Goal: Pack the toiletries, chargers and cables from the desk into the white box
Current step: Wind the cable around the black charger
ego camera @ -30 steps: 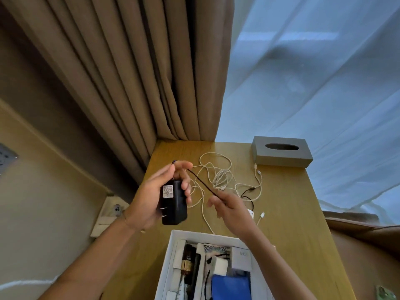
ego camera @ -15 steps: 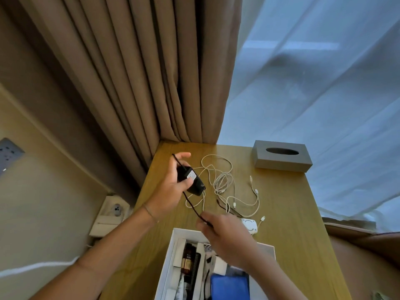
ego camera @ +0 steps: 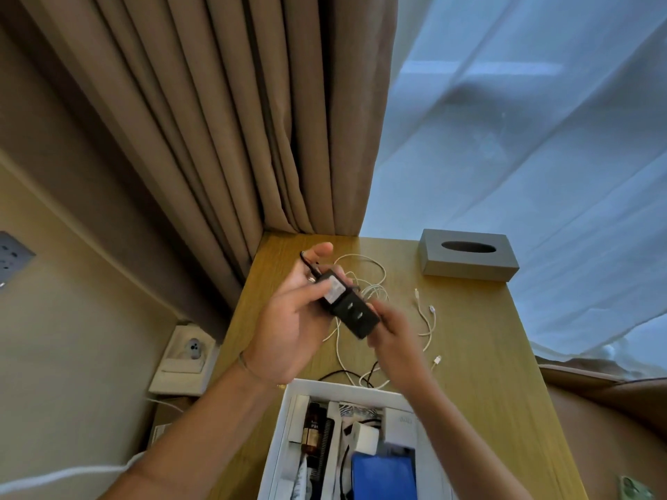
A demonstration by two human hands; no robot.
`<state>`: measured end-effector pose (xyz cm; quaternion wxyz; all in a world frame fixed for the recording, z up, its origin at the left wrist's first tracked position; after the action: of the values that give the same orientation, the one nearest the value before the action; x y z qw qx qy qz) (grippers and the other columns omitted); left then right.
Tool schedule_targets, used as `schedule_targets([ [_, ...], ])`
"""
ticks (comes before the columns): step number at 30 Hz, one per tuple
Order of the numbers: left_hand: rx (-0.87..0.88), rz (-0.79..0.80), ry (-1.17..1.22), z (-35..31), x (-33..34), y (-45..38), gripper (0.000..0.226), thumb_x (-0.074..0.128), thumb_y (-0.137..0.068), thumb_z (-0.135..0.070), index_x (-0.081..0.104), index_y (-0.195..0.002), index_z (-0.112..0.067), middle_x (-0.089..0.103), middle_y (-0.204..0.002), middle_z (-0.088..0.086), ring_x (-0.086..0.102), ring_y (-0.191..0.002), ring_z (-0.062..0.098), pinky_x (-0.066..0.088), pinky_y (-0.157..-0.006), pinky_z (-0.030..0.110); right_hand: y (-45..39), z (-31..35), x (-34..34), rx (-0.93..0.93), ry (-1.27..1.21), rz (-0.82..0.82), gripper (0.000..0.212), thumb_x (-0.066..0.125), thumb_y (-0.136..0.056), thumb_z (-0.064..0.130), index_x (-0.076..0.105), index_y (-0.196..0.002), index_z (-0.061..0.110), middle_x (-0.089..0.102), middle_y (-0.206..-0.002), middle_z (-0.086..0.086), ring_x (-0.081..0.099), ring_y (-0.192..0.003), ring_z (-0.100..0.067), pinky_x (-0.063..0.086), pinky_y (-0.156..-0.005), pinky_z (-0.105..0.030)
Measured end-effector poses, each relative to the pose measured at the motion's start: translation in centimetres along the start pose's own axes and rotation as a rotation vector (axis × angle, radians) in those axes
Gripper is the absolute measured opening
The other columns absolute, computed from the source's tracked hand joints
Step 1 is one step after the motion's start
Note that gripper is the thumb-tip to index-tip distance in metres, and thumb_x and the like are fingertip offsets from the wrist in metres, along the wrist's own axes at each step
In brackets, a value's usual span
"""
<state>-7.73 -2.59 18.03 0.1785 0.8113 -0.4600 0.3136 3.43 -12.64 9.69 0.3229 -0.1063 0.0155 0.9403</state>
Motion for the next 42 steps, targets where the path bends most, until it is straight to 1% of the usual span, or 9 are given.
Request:
schedule_targets([
  [3, 0.104, -0.143, 0.023, -0.1, 0.2, -1.4, 0.039, 0.046, -0.089, 0.005, 0.051, -0.123, -0.014, 0.053, -0.094, 0.009, 0.056, -0.091, 0.023, 0.039, -0.1, 0.041, 1.4, -1.2, 3.6, 0.125, 0.059, -0.013, 0.031, 0.046, -0.106, 0.026, 0.068, -0.084, 0.024, 0.051, -0.059, 0.008, 0.045, -0.055, -0.01, 0.038, -0.058, -0.034],
  [10, 0.161, -0.276, -0.669, 1.2, -2.6, -1.3, 0.041, 0.054, -0.087, 0.001, 0.049, -0.121, -0.022, 0.047, -0.103, 0.006, 0.051, -0.094, 0.009, 0.043, -0.092, 0.029, 4.1, 3.3, 4.9, 0.01, 0.396, 0.288, 0.028, 0.043, -0.106, 0.029, 0.069, -0.099, 0.022, 0.064, -0.073, 0.008, 0.055, -0.062, -0.007, 0.042, -0.06, -0.024],
  [16, -0.063, -0.087, -0.605, 2.0, -3.9, 1.1, 0.048, 0.054, -0.079, -0.009, 0.046, -0.126, -0.013, 0.046, -0.098, 0.007, 0.047, -0.092, 0.018, 0.043, -0.082, 0.026, 1.9, 5.7, -2.3, -0.035, 0.329, 0.285, 0.017, 0.06, -0.099, 0.029, 0.067, -0.084, 0.029, 0.062, -0.064, 0.006, 0.047, -0.05, -0.003, 0.04, -0.051, -0.019],
  [20, -0.149, 0.048, -0.348, 1.7, -2.4, 1.9, 0.05, 0.054, -0.081, -0.005, 0.045, -0.131, -0.01, 0.05, -0.098, 0.01, 0.048, -0.094, 0.023, 0.038, -0.091, 0.04, 0.0, 3.9, -3.5, -0.1, 0.065, 0.22, 0.015, 0.066, -0.096, 0.016, 0.071, -0.082, 0.015, 0.061, -0.067, 0.001, 0.05, -0.059, -0.012, 0.04, -0.058, -0.024],
  [23, -0.134, 0.05, -0.155, 1.2, -1.4, 1.7, 0.051, 0.053, -0.083, -0.002, 0.047, -0.133, -0.012, 0.052, -0.097, 0.013, 0.054, -0.091, 0.023, 0.041, -0.095, 0.044, -0.2, 1.4, -1.8, -0.05, -0.107, 0.091, 0.029, 0.06, -0.098, 0.008, 0.071, -0.076, 0.024, 0.06, -0.067, -0.004, 0.051, -0.061, -0.016, 0.043, -0.062, -0.025],
  [27, -0.04, -0.042, 0.079, 0.6, -1.3, 0.4, 0.043, 0.053, -0.085, -0.001, 0.051, -0.126, -0.013, 0.058, -0.093, 0.01, 0.057, -0.091, 0.026, 0.045, -0.096, 0.043, 1.7, -1.4, 2.8, 0.086, -0.078, -0.034, 0.029, 0.053, -0.102, 0.023, 0.07, -0.079, 0.02, 0.057, -0.06, 0.002, 0.047, -0.055, -0.019, 0.039, -0.056, -0.026],
  [31, 0.129, -0.199, -0.217, 0.6, -1.9, -1.0, 0.043, 0.053, -0.084, -0.001, 0.053, -0.123, -0.018, 0.051, -0.098, 0.007, 0.052, -0.09, 0.017, 0.045, -0.092, 0.036, 4.1, -0.4, 6.0, 0.065, 0.129, 0.094, 0.03, 0.047, -0.106, 0.029, 0.07, -0.086, 0.023, 0.05, -0.055, 0.01, 0.045, -0.053, -0.009, 0.04, -0.055, -0.034],
  [35, 0.14, -0.307, -0.63, 1.4, -4.1, -0.8, 0.041, 0.049, -0.092, 0.008, 0.048, -0.125, -0.017, 0.046, -0.104, 0.008, 0.05, -0.092, 0.012, 0.046, -0.086, 0.025, 4.7, 3.2, 5.0, -0.062, 0.316, 0.252, 0.022, 0.048, -0.103, 0.031, 0.065, -0.092, 0.022, 0.057, -0.062, 0.0, 0.05, -0.054, -0.016, 0.038, -0.051, -0.029],
  [42, -0.066, -0.117, -0.542, 2.0, -4.7, 1.6, 0.05, 0.054, -0.081, -0.011, 0.047, -0.13, -0.016, 0.05, -0.099, 0.008, 0.05, -0.091, 0.018, 0.043, -0.082, 0.031, 0.5, 4.9, -2.2, -0.104, 0.226, 0.201, 0.015, 0.062, -0.098, 0.024, 0.069, -0.085, 0.022, 0.058, -0.065, 0.008, 0.046, -0.056, -0.003, 0.039, -0.056, -0.02],
])
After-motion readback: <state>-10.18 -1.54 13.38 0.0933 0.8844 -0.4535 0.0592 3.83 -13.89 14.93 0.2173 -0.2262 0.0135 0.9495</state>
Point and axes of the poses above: each hand's wrist, its own y-axis away from the middle knuckle, its own x-axis out of the palm, z = x × y, the point moved 2 cm from there along -y, towards the middle knuckle
